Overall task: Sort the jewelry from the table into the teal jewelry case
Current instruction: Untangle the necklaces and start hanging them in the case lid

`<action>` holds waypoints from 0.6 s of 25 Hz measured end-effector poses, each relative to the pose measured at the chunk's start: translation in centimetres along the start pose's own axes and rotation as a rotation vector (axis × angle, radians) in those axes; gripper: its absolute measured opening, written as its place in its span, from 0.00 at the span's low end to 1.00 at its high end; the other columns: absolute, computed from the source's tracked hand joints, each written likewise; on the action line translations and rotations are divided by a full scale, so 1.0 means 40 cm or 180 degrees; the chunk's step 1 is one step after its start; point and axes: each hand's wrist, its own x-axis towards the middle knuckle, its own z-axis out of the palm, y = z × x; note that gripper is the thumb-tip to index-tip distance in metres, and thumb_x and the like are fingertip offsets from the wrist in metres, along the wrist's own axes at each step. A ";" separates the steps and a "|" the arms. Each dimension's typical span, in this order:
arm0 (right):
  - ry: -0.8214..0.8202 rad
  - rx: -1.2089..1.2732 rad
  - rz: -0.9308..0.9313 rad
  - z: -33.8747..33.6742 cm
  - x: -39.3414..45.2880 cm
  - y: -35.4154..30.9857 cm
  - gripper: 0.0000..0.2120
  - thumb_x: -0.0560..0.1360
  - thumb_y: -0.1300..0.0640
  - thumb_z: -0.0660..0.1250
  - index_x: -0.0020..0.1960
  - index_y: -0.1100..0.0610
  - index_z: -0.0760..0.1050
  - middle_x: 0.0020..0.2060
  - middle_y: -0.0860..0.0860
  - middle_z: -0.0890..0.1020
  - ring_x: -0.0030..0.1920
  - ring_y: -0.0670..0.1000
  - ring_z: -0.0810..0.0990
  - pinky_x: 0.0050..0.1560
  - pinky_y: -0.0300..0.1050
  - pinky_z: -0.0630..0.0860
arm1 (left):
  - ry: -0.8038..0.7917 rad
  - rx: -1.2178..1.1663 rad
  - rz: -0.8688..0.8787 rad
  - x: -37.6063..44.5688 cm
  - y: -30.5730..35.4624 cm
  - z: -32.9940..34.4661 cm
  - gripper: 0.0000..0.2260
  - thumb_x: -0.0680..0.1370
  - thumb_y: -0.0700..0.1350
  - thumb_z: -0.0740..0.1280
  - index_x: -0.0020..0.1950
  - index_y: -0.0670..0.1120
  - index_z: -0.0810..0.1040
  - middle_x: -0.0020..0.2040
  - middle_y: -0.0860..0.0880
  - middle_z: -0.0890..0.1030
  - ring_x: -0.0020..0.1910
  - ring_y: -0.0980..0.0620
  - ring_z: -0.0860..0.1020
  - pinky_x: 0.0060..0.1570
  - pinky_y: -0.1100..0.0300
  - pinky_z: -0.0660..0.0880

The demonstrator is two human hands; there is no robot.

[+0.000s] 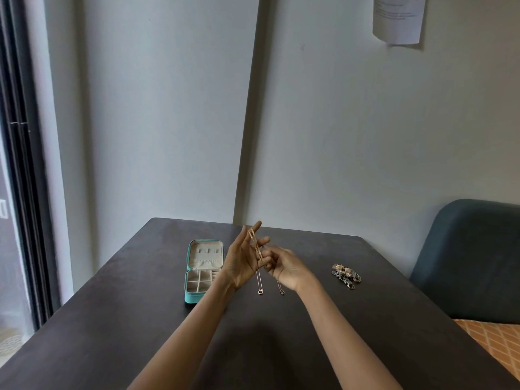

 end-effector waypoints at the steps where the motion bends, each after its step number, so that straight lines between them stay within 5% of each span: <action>1: -0.0141 -0.0192 0.0079 -0.007 -0.001 -0.006 0.04 0.76 0.61 0.65 0.44 0.60 0.76 0.29 0.50 0.79 0.28 0.44 0.75 0.29 0.33 0.71 | 0.0006 0.0023 0.0001 0.000 -0.002 -0.002 0.23 0.78 0.57 0.55 0.70 0.49 0.68 0.37 0.47 0.81 0.26 0.52 0.77 0.26 0.62 0.76; 5: -0.0364 -0.0726 0.0239 -0.026 -0.002 -0.034 0.05 0.75 0.60 0.67 0.45 0.61 0.78 0.33 0.52 0.75 0.31 0.44 0.73 0.31 0.34 0.75 | 0.0023 0.0089 0.0001 0.004 -0.007 -0.005 0.19 0.79 0.55 0.54 0.63 0.48 0.75 0.27 0.50 0.72 0.18 0.57 0.65 0.19 0.68 0.61; 8: -0.0364 -0.0620 0.0229 -0.036 -0.013 -0.053 0.04 0.75 0.60 0.66 0.41 0.59 0.76 0.32 0.51 0.77 0.31 0.45 0.76 0.32 0.35 0.74 | 0.0005 0.0027 0.0028 0.005 0.001 -0.012 0.17 0.79 0.54 0.56 0.42 0.44 0.78 0.21 0.52 0.64 0.16 0.58 0.61 0.17 0.68 0.58; 11: -0.0156 0.0019 0.0222 -0.046 -0.014 -0.060 0.07 0.75 0.61 0.60 0.38 0.58 0.72 0.36 0.55 0.82 0.34 0.49 0.80 0.39 0.41 0.77 | 0.0222 0.0047 0.0014 0.008 -0.002 -0.022 0.19 0.78 0.53 0.59 0.28 0.46 0.71 0.20 0.53 0.61 0.18 0.57 0.61 0.19 0.65 0.59; 15: 0.0146 0.0502 -0.0010 -0.029 -0.009 -0.063 0.08 0.77 0.63 0.58 0.39 0.60 0.71 0.32 0.55 0.81 0.38 0.52 0.79 0.42 0.46 0.80 | 0.0576 -0.0072 -0.0071 0.009 -0.023 -0.024 0.19 0.79 0.51 0.59 0.29 0.45 0.71 0.24 0.51 0.65 0.23 0.54 0.66 0.27 0.62 0.71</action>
